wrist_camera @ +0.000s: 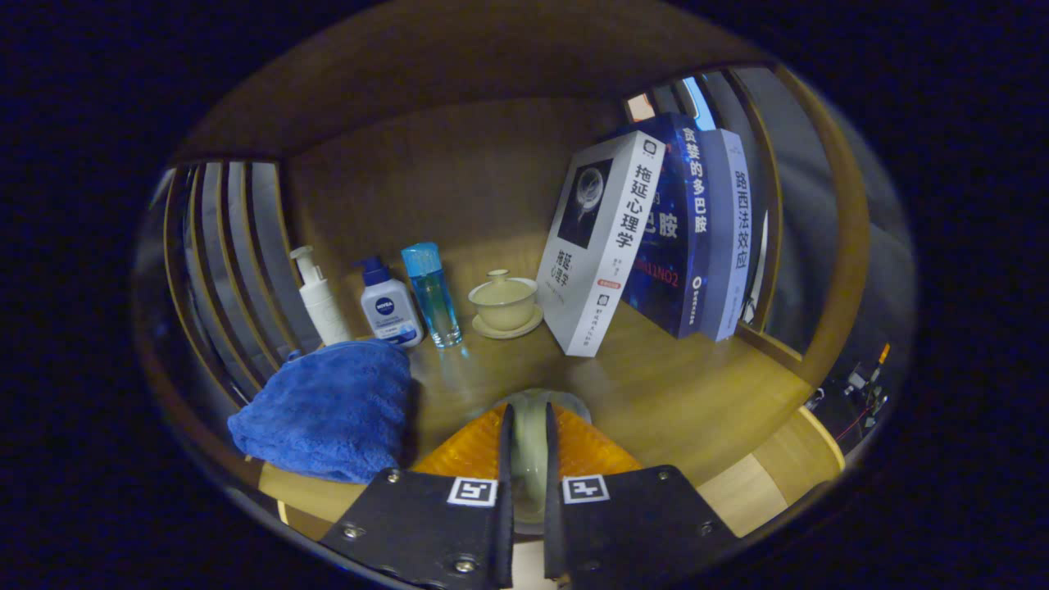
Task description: Pull open the drawer, take out the items inside it, and place them on the countertop above the cabinet.
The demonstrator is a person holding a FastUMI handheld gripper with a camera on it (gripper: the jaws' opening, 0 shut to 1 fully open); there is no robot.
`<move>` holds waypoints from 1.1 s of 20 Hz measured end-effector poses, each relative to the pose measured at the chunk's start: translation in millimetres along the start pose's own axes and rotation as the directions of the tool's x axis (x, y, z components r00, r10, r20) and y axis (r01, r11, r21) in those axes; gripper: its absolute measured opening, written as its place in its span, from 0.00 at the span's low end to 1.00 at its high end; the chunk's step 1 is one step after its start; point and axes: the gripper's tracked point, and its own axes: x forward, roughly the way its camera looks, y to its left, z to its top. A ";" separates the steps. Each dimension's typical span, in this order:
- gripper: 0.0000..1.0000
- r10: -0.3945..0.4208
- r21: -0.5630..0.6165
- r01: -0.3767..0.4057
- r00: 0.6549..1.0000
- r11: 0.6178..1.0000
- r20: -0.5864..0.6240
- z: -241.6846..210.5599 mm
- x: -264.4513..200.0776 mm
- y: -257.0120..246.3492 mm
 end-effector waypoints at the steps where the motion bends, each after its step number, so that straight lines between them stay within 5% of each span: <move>1: 0.15 -0.014 0.012 0.014 1.000 1.000 -0.005 -0.5 1.9 -0.8; 11: 0.24 -0.132 0.106 0.117 0.980 0.987 0.149 25.7 -2.1 -30.9; 18: 0.98 -0.106 0.063 0.100 0.988 0.993 0.115 1.3 -40.3 -61.1; 22: 0.99 -0.070 0.042 0.066 0.992 0.997 0.104 -18.1 -81.5 -67.3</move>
